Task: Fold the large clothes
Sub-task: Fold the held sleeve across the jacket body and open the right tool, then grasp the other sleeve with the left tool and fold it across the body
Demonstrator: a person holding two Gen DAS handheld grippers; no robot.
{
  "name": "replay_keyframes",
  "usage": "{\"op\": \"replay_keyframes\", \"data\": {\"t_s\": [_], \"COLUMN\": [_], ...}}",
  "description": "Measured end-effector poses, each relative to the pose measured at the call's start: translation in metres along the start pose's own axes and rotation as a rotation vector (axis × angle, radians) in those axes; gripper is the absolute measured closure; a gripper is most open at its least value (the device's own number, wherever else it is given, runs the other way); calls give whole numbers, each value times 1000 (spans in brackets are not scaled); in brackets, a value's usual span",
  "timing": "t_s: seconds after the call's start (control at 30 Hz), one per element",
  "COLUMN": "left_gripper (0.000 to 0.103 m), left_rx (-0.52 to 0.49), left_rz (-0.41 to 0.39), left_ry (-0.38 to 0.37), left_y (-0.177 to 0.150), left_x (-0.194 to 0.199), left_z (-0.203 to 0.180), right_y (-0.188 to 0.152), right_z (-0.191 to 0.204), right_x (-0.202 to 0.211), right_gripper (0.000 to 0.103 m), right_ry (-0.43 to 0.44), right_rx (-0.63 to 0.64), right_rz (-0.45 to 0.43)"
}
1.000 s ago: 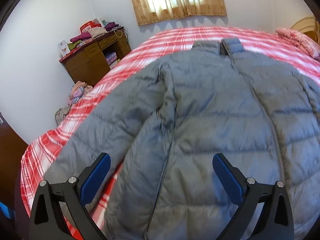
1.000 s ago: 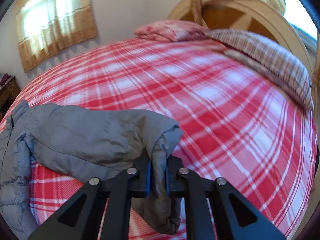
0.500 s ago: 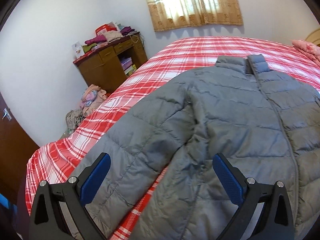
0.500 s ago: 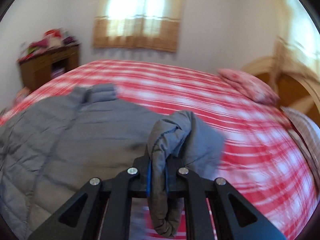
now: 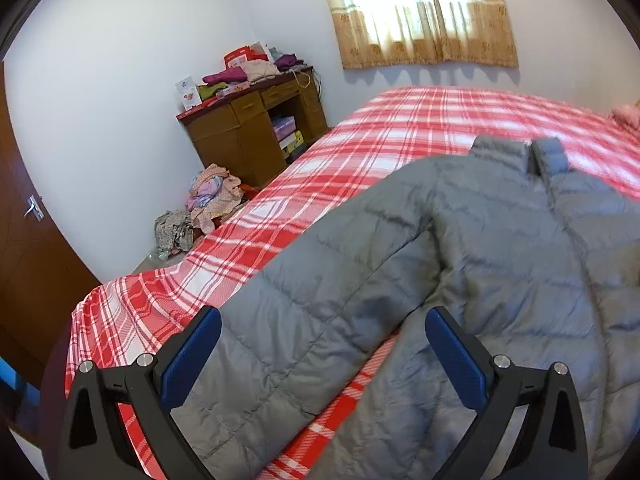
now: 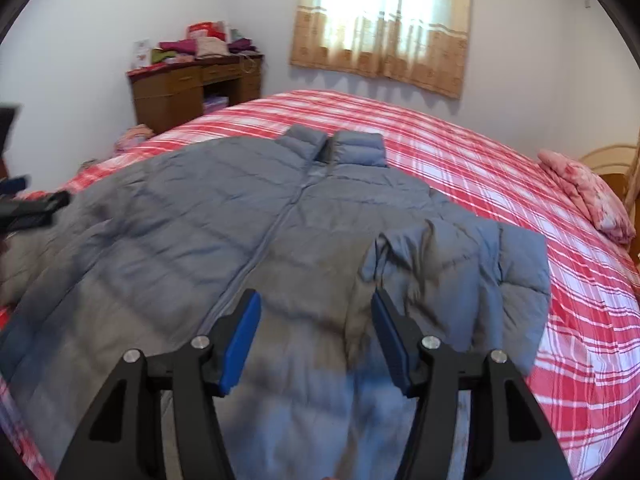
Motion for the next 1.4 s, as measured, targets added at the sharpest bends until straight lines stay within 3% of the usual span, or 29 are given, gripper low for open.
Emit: {"op": "replay_keyframes", "data": {"t_s": [0.07,0.17,0.3,0.4,0.53,0.73,0.8,0.87,0.93,1.07,1.23,1.4], "left_gripper": [1,1,1,1,1,1,11,87,90,92,93,93], "left_rx": [-9,-14,-28,-47,-91,-165,-179,-194,-189,-222,-243,-262], "left_rz": [-17,-32,-11,22,47,118,121,139,140,1,-132,-147], "left_ry": [-30,-93,-223,-314,-429,-555,-594,-622,-638,-591,-481,-349], "left_y": [5,13,22,26,27,17,14,11,16,40,67,73], "left_x": [10,24,38,46,61,52,47,44,41,55,55,28], "left_z": [-12,-41,-99,-153,-229,-316,-333,-342,-340,-307,-253,-209], "right_y": [-12,-25,-44,-59,-77,-98,-106,-110,-114,-120,-123,-124], "right_z": [-8,-38,-98,-141,-176,-192,-192,-193,-196,-196,-193,-191], "right_x": [15,30,30,19,16,21,23,24,24,21,18,18], "right_gripper": [44,44,44,41,30,23,23,22,22,20,20,19], "right_ry": [12,-50,-278,-390,-431,-432,-423,-422,-418,-411,-422,-424], "right_rx": [-26,-92,-159,-221,-295,-319,-330,-346,-361,-368,-361,-361], "right_rz": [6,-6,20,55,66,57,62,65,68,75,88,87]}}
Point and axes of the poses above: each gripper's, at about its wrist camera, not at the fingertips, and x roughly against the way its jaws point, z to its left, y to its top, the point moved 4 cm from there along -x, roughly the way its jaws point, and after that the axes turned 3 degrees about -z, right-handed, at the moved point
